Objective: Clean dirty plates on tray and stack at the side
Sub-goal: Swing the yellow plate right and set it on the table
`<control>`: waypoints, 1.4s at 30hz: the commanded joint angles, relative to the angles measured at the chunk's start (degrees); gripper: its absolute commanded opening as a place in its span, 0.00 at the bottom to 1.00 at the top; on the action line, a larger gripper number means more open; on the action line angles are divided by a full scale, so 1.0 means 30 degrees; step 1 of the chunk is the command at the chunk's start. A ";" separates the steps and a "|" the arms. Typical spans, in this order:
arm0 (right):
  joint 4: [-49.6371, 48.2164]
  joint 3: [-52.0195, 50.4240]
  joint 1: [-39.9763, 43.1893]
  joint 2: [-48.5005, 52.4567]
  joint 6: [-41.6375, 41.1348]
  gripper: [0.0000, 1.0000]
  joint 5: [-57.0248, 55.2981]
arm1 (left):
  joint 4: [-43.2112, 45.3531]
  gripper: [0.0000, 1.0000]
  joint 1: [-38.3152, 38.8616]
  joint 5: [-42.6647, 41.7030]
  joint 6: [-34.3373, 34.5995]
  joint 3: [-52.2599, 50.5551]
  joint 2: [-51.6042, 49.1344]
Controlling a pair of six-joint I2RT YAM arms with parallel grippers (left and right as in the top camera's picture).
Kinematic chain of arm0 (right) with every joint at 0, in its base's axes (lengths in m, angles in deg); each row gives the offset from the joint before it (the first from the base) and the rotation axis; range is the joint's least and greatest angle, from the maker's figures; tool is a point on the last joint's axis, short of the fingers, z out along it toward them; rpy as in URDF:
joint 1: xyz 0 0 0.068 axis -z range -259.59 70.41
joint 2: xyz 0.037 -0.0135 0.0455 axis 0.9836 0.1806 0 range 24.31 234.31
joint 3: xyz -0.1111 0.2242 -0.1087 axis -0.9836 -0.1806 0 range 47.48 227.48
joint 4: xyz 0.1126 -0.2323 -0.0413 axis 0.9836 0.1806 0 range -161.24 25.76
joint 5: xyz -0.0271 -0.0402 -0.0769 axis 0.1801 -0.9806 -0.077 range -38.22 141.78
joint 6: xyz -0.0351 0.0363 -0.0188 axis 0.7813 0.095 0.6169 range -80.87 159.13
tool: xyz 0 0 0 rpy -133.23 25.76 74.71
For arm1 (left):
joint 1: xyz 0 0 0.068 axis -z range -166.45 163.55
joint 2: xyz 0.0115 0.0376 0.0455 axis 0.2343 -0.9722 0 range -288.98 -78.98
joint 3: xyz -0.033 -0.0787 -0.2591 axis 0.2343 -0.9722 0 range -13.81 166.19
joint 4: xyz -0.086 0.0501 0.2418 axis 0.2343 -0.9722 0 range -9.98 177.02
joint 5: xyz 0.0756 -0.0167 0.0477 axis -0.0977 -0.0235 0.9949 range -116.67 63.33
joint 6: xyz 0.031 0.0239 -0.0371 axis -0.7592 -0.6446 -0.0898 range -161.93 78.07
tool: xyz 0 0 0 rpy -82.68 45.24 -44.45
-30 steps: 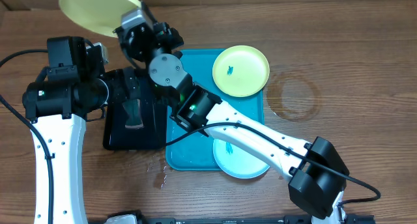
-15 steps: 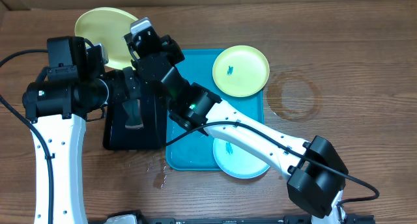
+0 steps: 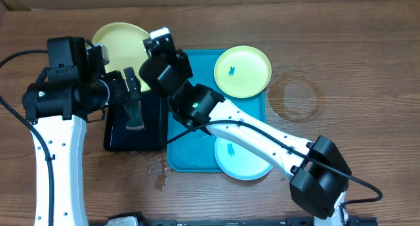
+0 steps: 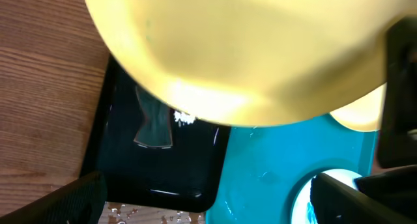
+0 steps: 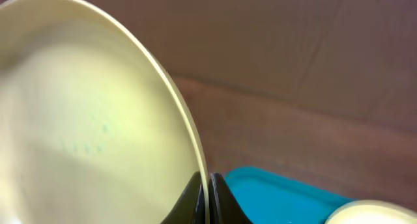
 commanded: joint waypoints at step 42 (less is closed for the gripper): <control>1.9861 0.0306 2.2535 -0.2018 -0.6178 0.04 1.3661 | 0.0058 1.00 0.0080 -0.0153 0.0131 0.0175 -0.0117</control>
